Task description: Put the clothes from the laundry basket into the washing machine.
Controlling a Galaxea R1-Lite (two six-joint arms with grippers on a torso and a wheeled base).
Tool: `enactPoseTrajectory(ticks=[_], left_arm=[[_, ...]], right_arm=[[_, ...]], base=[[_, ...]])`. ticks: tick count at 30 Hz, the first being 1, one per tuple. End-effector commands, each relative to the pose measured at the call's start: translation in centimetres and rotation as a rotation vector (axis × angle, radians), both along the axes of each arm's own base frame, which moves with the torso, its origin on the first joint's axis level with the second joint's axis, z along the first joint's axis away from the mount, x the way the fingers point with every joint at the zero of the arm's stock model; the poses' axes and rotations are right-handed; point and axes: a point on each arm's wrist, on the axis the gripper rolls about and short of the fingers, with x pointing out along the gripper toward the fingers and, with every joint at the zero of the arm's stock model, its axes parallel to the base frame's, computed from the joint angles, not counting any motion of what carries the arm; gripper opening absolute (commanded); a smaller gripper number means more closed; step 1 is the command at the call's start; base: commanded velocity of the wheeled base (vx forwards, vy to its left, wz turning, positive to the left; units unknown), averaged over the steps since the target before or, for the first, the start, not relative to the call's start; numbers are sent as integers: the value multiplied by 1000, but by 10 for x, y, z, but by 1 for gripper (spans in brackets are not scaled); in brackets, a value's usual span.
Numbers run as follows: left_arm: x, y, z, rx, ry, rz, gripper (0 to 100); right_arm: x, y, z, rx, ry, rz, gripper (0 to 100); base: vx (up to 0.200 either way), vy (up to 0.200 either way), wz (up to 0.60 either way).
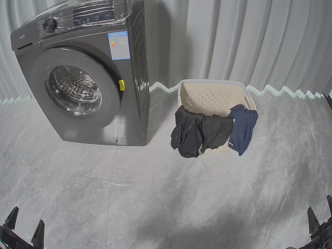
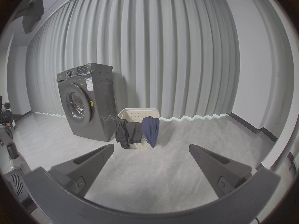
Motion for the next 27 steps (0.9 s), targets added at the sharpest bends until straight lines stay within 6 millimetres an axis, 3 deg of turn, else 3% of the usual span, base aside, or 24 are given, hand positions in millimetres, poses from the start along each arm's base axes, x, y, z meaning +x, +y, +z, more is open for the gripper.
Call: enactPoseTrajectory(ticks=[1, 13, 27], left_arm=[[0, 0, -5, 0, 1, 0, 100], [0, 0, -5, -2, 1, 0, 100], [0, 0, -5, -2, 1, 0, 100]], right_arm=[[0, 0, -5, 0, -1, 0, 100], [0, 0, -5, 0, -1, 0, 100], [0, 0, -5, 0, -1, 0, 100]], base=[[0, -200, 0], [0, 0, 0], [0, -200, 0]])
